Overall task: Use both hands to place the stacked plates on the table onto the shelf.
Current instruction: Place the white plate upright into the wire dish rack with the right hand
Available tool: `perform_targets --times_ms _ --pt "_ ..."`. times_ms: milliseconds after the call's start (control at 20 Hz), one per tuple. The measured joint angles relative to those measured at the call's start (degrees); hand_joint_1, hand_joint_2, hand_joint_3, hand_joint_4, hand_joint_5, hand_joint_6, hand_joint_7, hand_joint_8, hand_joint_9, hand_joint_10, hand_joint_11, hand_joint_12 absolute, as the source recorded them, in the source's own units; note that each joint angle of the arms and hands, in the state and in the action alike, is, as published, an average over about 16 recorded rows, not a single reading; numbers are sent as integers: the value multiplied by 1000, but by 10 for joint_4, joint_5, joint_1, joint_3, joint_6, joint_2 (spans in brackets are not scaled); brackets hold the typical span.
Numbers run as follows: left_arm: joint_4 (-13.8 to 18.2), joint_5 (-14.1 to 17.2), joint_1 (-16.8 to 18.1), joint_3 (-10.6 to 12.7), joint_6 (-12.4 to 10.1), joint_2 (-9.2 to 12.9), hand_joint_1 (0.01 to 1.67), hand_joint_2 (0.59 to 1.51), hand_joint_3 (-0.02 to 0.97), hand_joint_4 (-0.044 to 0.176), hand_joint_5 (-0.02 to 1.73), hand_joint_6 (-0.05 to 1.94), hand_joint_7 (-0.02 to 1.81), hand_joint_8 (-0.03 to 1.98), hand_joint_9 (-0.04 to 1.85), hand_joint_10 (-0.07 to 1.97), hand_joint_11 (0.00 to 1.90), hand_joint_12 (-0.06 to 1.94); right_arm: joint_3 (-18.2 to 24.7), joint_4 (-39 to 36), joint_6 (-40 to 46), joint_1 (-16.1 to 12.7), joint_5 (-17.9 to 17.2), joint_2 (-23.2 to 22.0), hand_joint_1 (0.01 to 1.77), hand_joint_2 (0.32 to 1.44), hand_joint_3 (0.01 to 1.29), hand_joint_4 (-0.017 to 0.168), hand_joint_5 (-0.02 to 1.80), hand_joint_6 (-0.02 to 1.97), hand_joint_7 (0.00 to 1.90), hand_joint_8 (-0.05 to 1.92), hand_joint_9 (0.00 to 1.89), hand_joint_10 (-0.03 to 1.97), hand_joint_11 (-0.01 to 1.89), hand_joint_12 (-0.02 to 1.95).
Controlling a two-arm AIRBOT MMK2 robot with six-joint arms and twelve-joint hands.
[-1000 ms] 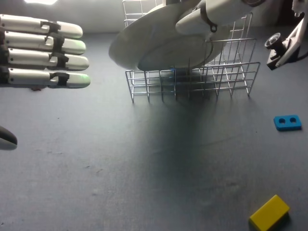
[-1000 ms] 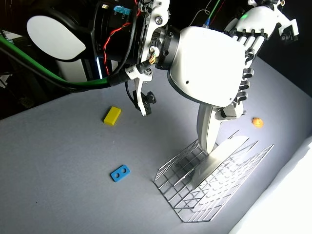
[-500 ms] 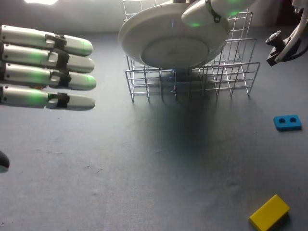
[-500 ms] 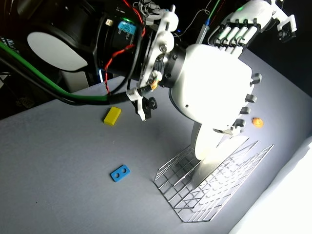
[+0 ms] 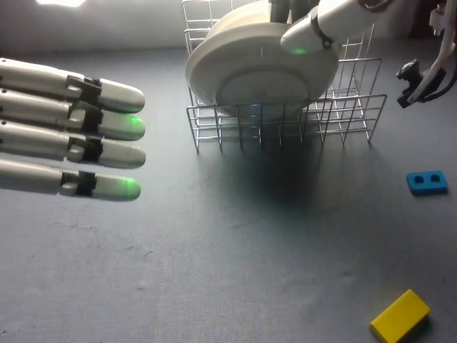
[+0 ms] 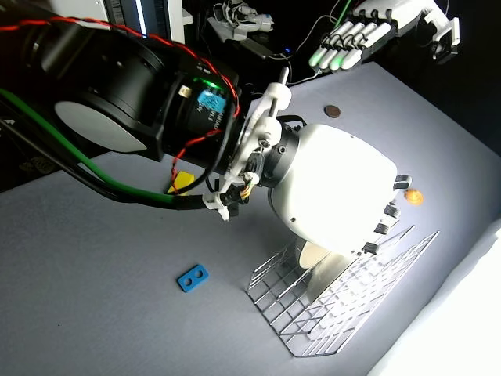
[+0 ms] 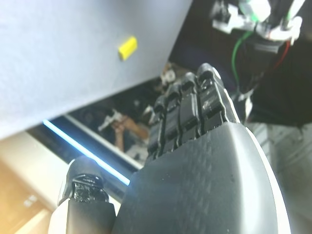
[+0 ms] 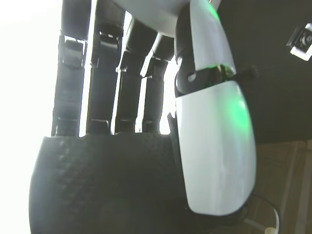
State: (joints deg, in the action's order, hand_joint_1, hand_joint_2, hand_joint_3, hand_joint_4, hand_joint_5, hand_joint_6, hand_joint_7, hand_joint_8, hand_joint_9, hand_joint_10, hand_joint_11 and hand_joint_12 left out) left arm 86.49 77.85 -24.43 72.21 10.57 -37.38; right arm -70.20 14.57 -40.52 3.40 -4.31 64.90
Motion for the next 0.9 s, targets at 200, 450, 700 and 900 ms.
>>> perform_targets --times_ms 200,450,700,900 --pt "7 17 -4 -6 -5 1 20 1185 -2 0 103 19 102 0 71 19 35 45 -7 1 -2 10 -5 5 1205 1033 9 0 946 823 1071 596 1181 17 782 752" --pt "10 32 -11 -17 -7 1 20 1186 -2 0 104 19 102 0 68 19 28 48 -11 1 -5 18 -9 8 1162 1054 9 -2 937 735 1083 326 1136 17 737 737" --pt "12 37 -16 -30 -7 1 20 1187 -1 0 106 19 103 0 69 20 25 59 -11 1 -6 18 -9 8 1103 1066 9 -7 931 487 1076 63 1072 17 676 715" --pt "8 38 -16 -37 -4 0 20 1187 -1 0 102 19 100 1 66 20 20 62 -3 0 -6 11 -7 2 1059 1068 9 -5 911 288 1041 20 1021 17 631 710"
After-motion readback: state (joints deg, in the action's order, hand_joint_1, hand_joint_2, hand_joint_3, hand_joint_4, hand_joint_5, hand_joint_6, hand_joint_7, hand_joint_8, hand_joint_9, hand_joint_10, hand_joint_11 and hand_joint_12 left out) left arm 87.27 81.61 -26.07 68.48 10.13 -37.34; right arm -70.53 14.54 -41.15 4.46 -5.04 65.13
